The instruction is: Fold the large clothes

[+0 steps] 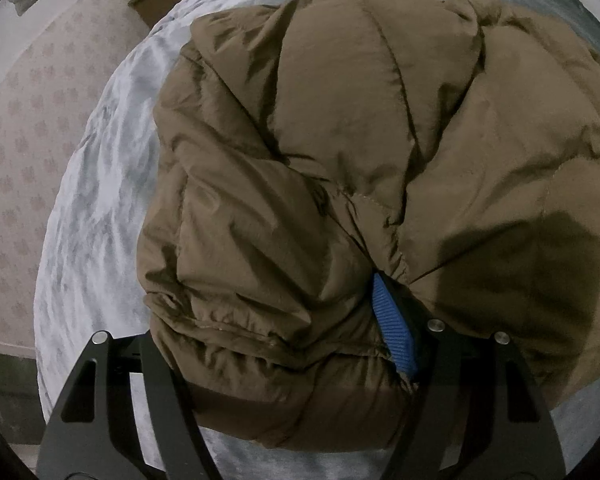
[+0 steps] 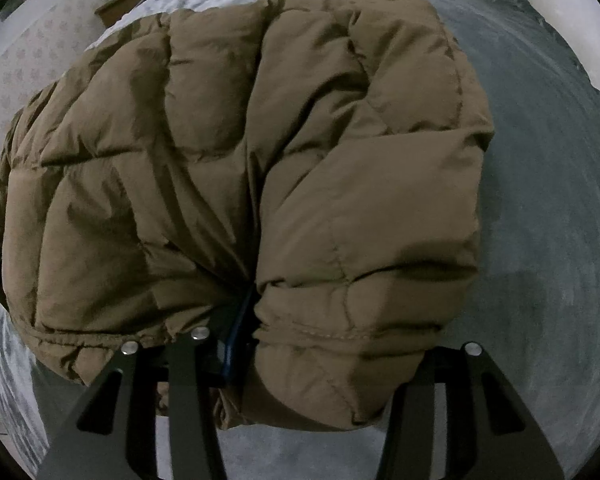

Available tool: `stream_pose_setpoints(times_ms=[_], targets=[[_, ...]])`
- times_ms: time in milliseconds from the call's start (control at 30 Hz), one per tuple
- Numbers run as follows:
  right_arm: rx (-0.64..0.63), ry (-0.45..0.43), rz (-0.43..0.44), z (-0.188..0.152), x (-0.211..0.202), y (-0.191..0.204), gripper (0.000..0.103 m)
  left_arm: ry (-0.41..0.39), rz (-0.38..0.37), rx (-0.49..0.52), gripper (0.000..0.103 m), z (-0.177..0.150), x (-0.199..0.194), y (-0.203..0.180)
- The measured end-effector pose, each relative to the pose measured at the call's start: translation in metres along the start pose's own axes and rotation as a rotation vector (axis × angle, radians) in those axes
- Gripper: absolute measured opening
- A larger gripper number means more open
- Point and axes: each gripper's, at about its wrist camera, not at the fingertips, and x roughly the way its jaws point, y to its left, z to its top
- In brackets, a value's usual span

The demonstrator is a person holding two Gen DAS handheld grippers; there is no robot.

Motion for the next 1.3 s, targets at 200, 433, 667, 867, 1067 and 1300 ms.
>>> stream_pose_setpoints(times_ms=[200,433,667,867,1067,1300], targets=[[-0.028,-0.038,-0.011,-0.001,-0.013,0.006,0.035,0.009,-0.011,-0.019,0.062,0.001,0.001,0.003],[-0.055,-0.077,-0.019,-0.014,-0.029,0.014,0.028,0.0,-0.01,-0.019,0.04,0.001,-0.004,0.007],[-0.063,-0.112,-0.03,-0.023,-0.042,0.011,0.024,-0.005,-0.013,-0.038,0.027,0.004,-0.009,0.009],[-0.087,-0.191,-0.042,-0.028,-0.08,0.005,0.021,-0.028,-0.006,-0.037,0.02,0.003,-0.022,0.013],[-0.171,-0.328,-0.15,-0.049,-0.139,0.0,0.019,-0.105,-0.006,-0.035,0.017,-0.012,-0.061,-0.005],[-0.14,-0.417,-0.239,-0.103,-0.204,-0.043,0.017,-0.184,-0.033,0.023,0.017,-0.053,-0.114,-0.041]])
